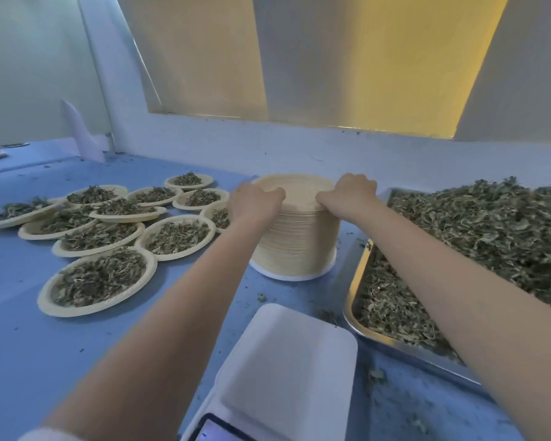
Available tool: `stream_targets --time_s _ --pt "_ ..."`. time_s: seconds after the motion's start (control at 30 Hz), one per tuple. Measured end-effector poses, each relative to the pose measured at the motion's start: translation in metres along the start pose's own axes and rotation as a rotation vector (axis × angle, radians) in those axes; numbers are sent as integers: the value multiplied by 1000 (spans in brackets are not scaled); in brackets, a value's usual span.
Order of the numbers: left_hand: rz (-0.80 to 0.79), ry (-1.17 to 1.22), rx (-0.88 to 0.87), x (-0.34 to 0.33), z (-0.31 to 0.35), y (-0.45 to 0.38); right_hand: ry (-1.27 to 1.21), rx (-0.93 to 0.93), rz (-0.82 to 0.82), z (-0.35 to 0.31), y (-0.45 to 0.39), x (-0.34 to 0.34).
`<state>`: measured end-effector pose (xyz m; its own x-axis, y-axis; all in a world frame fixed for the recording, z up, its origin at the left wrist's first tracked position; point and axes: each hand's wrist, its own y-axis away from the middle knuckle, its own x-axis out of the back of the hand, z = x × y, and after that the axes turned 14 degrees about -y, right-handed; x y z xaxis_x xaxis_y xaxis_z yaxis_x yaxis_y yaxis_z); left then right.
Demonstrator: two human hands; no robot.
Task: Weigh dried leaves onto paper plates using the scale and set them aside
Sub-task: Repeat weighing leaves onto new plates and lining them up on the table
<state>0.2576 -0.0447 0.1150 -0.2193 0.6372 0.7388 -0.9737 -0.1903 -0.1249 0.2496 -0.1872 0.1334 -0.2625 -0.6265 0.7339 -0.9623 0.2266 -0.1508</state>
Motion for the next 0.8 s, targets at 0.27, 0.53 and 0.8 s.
stream_targets --time_s 0.27,0.53,0.8 --pt "-44 71 84 -6 6 -8 -416 -34 -34 11 -8 -15" --pt "48 -49 86 12 26 3 -447 44 64 2 1 6" --pt "125 -20 58 35 19 55 -473 74 266 -6 49 21"
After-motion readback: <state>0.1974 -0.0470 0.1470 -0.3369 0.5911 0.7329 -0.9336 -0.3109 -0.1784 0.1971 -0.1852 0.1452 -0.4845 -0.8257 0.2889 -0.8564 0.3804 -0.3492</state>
